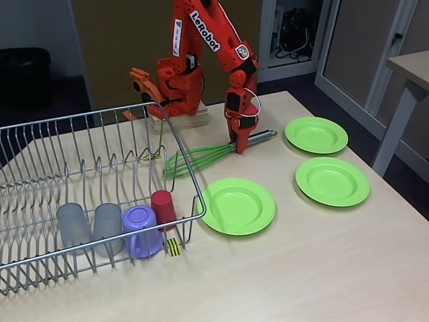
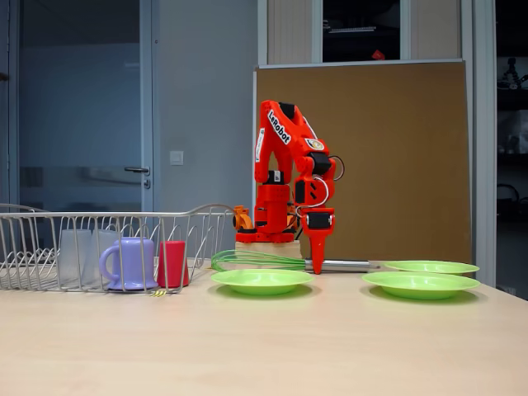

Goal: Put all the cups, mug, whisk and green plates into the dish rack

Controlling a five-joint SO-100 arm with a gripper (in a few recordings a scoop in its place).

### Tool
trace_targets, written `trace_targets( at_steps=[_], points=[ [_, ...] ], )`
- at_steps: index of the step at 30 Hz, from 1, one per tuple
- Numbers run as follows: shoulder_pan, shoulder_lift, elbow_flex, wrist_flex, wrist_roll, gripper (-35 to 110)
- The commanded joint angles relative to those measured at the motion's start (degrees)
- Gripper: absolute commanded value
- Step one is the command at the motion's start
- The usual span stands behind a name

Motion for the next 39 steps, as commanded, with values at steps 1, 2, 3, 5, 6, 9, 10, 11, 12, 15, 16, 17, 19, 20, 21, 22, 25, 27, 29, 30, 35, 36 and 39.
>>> trace_targets(
  at_steps=[1,2,3,5,6,9,10,11,12,15,16,17,19,20,21,22,25,27,29,30,35,36,39],
  points=[
    [-0.97,6.77,0.88,5.27,-3.25,0],
    [-1.76,8.09,0.53,6.86,-3.87,0],
    [-2.46,9.23,0.09,8.53,-3.69,0],
    [-4.22,10.99,-0.62,10.28,-3.52,0],
    [-5.19,11.51,-1.14,10.99,-3.78,0],
    [-8.53,12.83,-3.43,13.45,-4.13,0],
    [-9.58,13.10,-4.31,13.97,-4.92,0],
    [-10.81,13.45,-5.45,14.85,-5.01,0],
    [-11.95,13.62,-6.59,15.64,-5.80,0],
    [-15.64,13.62,-10.81,18.02,-7.73,0],
    [-16.70,13.54,-12.39,18.98,-8.00,0],
    [-17.49,13.45,-14.33,19.95,-9.14,0],
    [-17.93,13.71,-18.63,22.41,-11.43,0],
    [-17.75,13.80,-21.62,23.99,-13.71,0],
    [-17.31,13.80,-24.96,25.49,-16.88,0],
    [-16.44,13.71,-28.56,27.07,-19.60,0],
    [-12.83,13.27,-39.20,30.32,-30.15,0],
    [-9.76,12.74,-46.32,33.13,-36.83,0],
    [-6.33,12.83,-52.12,35.60,-43.15,0],
    [-4.13,13.01,-54.32,37.00,-45.62,0],
    [8.17,16.35,-59.24,39.73,-57.04,0],
    [11.07,17.31,-59.15,39.73,-58.18,0],
    [20.21,19.34,-59.15,39.46,-61.61,0]
  ],
)
